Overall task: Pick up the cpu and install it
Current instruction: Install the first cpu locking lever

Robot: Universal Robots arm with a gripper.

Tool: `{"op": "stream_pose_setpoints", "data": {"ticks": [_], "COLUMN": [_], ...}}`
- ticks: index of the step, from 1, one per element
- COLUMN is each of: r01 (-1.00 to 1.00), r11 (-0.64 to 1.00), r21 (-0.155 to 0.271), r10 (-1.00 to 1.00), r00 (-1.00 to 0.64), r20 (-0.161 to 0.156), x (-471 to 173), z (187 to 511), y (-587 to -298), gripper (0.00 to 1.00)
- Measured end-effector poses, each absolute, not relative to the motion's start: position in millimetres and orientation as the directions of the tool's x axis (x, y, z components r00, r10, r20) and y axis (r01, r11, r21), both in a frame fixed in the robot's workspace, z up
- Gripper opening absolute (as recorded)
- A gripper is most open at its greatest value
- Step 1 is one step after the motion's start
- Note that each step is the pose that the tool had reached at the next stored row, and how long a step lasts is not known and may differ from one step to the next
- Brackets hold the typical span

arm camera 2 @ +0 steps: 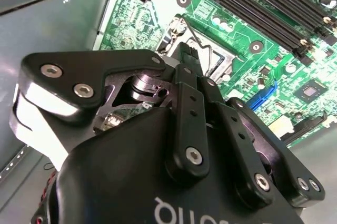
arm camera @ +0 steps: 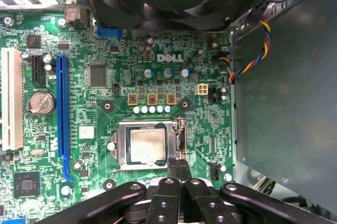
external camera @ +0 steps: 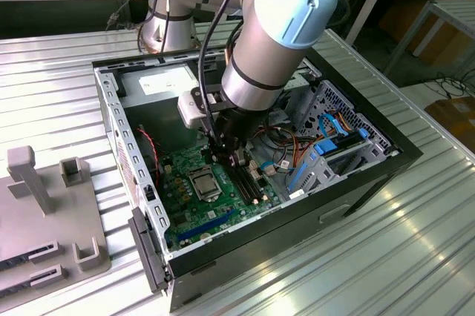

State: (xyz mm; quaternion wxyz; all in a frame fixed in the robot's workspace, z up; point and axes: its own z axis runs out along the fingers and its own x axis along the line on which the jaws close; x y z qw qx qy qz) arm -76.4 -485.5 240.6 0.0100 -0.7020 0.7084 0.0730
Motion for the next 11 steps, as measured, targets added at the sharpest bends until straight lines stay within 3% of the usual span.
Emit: {"op": "stream_pose_setpoints", "data": {"ticks": [11], "r01": [-0.996], "r11": [0.004], "r21": [0.089], "r10": [-0.993], "r00": [-0.014], "r20": [-0.117], "x": [-67.2], "z": [241.2], "y": [-483.5], "gripper": [0.11]}}
